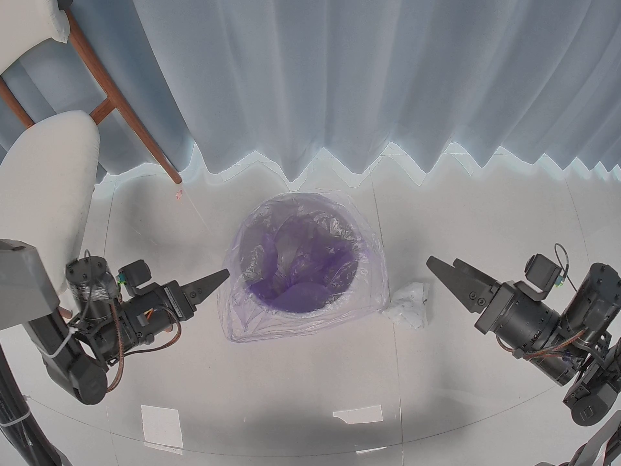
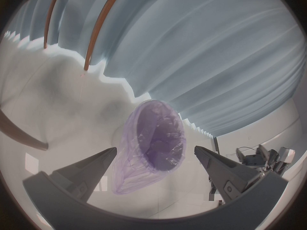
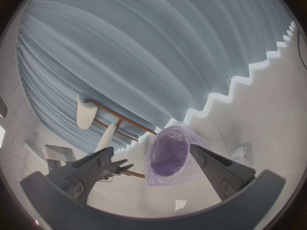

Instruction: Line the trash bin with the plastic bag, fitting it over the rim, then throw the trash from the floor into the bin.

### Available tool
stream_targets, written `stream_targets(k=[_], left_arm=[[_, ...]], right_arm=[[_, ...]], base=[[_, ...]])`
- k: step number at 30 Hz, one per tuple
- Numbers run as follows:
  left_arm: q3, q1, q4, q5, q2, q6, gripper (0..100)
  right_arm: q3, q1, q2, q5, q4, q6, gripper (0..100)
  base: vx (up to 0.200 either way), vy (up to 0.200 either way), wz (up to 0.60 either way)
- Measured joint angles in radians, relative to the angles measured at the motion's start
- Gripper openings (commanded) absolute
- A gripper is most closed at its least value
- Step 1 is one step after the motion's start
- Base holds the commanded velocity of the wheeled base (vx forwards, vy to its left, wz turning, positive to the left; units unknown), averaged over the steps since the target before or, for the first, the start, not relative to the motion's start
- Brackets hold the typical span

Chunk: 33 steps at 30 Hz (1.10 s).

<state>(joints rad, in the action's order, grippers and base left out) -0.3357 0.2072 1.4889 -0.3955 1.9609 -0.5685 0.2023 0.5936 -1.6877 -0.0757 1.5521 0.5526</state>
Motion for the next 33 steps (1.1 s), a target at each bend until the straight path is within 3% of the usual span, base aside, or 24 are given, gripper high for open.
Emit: stream_targets(k=[12, 18, 29, 30, 33], left_arm=[[-0.227, -0.012, 0.053, -0.001, 0.192, -0.208, 100], [-0.293, -0.015, 0.054, 0.004, 0.250, -0.217, 100], [-0.293, -0.041, 0.056, 0.015, 0.327, -0.211, 100], [-0.293, -0.046, 0.056, 0.014, 0.330, -0.214, 0], [-0.293, -0.051, 0.056, 0.008, 0.335, -0.218, 0]], right_arm=[[-0.002, 0.073, 0.129, -0.001, 0.001, -0.011, 100], [-0.001, 0.084, 0.174, -0.003, 0.001, -0.013, 100], [0.000, 0.086, 0.198, -0.003, 0.001, -0.013, 100], [-0.001, 0.086, 0.199, -0.004, 0.001, -0.013, 100], [-0.001, 0.086, 0.199, -0.004, 0.000, -0.013, 100]], base=[[0.000, 0.000, 0.00], [0.000, 0.000, 0.00], [0.000, 0.000, 0.00], [0.000, 0.000, 0.00], [0.000, 0.000, 0.00]])
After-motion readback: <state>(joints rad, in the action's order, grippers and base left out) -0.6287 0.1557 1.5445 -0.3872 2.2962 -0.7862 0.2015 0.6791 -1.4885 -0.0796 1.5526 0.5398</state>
